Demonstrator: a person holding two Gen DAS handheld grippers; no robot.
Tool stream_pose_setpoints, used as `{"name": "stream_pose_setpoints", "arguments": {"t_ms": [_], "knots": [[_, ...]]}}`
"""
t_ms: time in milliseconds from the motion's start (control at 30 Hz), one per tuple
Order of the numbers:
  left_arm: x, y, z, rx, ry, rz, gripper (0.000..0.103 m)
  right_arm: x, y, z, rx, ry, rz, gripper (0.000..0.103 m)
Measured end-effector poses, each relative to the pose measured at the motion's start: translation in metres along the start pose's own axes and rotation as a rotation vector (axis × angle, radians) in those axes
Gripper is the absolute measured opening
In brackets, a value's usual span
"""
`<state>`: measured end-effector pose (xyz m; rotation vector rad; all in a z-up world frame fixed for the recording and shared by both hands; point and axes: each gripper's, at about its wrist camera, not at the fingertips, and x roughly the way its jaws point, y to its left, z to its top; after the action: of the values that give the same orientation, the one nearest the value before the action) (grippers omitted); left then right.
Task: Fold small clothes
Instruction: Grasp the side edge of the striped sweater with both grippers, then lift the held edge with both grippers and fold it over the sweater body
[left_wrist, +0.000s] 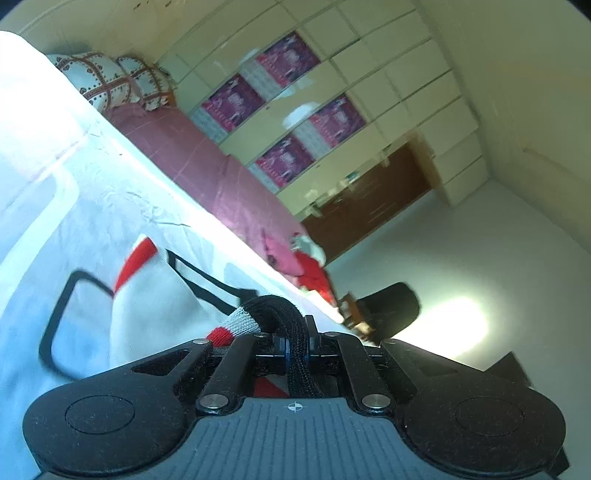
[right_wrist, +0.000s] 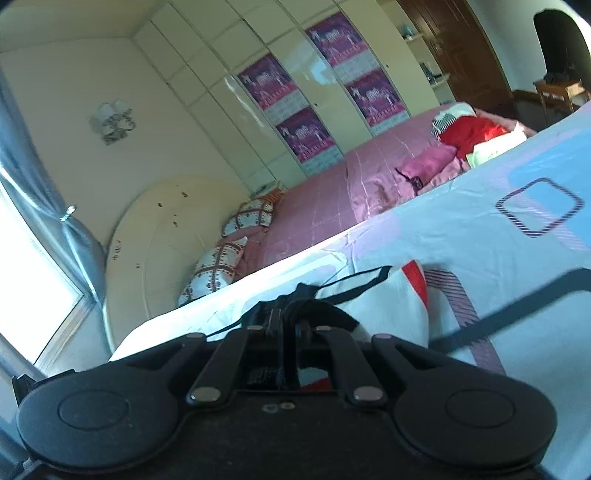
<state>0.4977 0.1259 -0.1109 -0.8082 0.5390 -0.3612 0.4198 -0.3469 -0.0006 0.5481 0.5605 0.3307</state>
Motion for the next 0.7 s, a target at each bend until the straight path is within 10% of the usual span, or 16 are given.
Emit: {"name": "stream_pose_setpoints", "arguments": {"t_ms": [200,300,400,467,700], "knots": [[0.065,0.028,0.026,0.020,0.056,0.099,0.006,0.087,-0.041,0.015,0.114,0.087,-0.047,0.008],[0.085,0.044,0.036,-0.063,0.053,0.168,0.007,0.125,-0.068,0.018,0.183,0.110,-0.123,0.026],[0.078,0.039,0.038,-0.052,-0.030,0.132,0.031,0.120,-0.077,0.020,0.179,0.049,-0.113,0.042],[0.076,0.029,0.037,0.034,-0.047,0.169,0.049,0.116,-0.073,0.019,0.109,0.054,-0.085,0.051],[0.075,0.029,0.043,0.214,-0.001,0.252,0.051,0.111,-0.060,0.018,-0.114,0.089,-0.054,0.061]]}}
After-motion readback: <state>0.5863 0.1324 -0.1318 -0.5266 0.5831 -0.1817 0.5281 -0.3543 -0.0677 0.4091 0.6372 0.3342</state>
